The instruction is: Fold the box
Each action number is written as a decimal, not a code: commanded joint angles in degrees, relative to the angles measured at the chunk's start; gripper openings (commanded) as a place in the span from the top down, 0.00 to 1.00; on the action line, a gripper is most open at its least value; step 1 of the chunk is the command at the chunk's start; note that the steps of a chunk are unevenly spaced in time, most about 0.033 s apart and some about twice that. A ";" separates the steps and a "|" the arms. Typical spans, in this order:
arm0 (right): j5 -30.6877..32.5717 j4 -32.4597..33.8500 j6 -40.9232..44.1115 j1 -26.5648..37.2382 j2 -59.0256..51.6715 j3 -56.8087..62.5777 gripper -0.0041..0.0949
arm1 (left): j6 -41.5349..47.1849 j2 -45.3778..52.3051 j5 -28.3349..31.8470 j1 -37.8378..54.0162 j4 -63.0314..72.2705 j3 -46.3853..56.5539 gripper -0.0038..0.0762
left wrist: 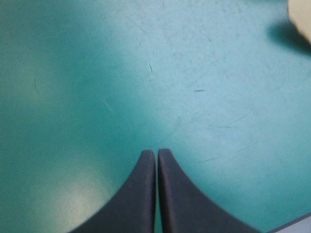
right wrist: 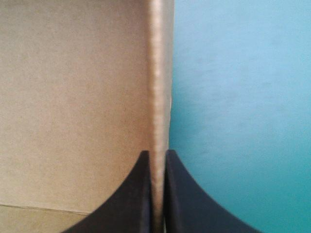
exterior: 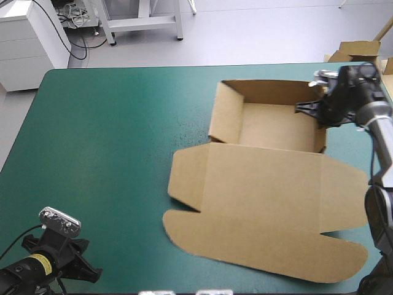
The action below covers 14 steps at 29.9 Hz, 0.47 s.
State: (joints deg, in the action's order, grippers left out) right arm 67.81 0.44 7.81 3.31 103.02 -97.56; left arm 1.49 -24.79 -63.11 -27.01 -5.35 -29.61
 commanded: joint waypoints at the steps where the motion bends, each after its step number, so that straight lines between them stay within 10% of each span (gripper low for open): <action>1: -0.70 0.64 -3.09 10.75 -5.13 -1.58 0.98 | 0.56 0.58 3.20 -0.14 0.62 -0.11 0.96; 14: -0.80 1.31 -4.30 33.85 -3.88 -1.58 0.92 | 0.40 0.82 3.33 -0.14 0.38 -0.06 0.96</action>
State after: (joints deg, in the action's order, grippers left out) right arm 68.22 2.66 3.57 36.22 101.69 -97.56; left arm 1.68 -23.43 -62.59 -27.01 -4.72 -28.28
